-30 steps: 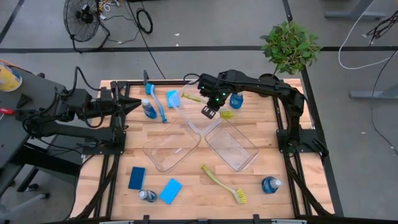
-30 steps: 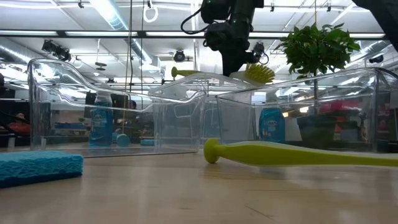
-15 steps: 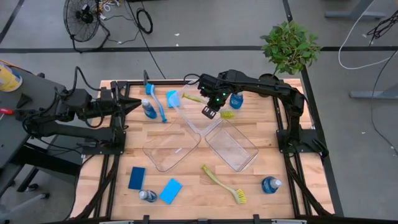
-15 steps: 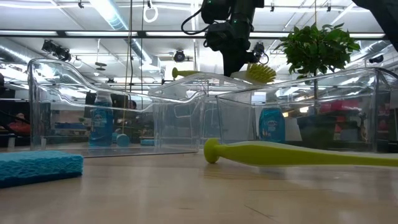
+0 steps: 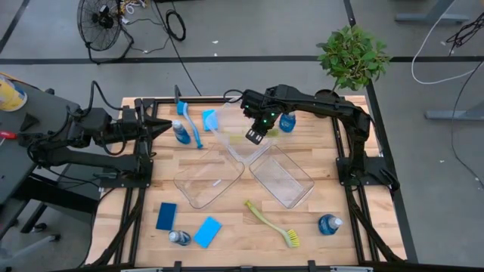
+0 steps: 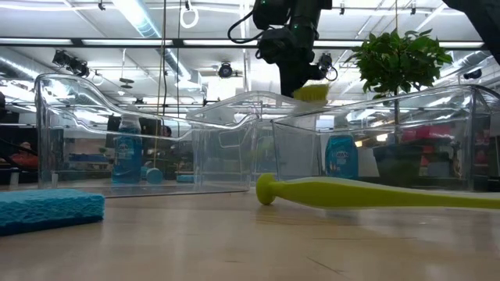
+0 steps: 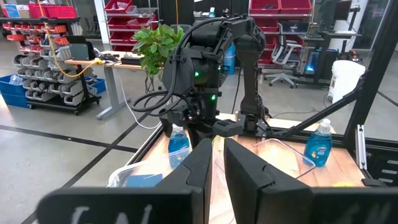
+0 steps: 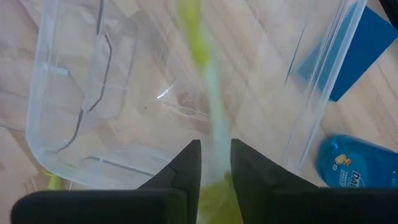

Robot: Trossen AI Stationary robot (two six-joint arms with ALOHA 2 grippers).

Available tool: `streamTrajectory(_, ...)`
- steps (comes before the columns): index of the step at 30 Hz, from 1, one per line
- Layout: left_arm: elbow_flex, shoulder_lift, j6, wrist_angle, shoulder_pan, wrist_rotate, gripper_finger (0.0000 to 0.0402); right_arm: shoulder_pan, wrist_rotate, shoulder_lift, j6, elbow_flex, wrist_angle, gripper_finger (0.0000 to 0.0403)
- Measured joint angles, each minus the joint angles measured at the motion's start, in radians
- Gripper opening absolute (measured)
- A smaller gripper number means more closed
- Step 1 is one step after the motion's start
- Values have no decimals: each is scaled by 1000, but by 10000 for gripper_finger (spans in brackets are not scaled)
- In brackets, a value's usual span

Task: Pick & Place Kitchen Sink Supplies
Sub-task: Put the blue dishwashing liquid into the left transparent bin

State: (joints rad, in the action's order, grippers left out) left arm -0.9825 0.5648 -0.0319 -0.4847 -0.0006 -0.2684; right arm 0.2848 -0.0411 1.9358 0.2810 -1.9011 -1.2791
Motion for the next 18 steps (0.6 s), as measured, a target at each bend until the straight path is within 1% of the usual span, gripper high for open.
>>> streamTrajectory(11,0,0,0,0,0,0,48,0,2,0,-6,0,2,100)
streamTrajectory(18,0,0,0,0,0,0,48,0,-2,0,-48,0,12,100)
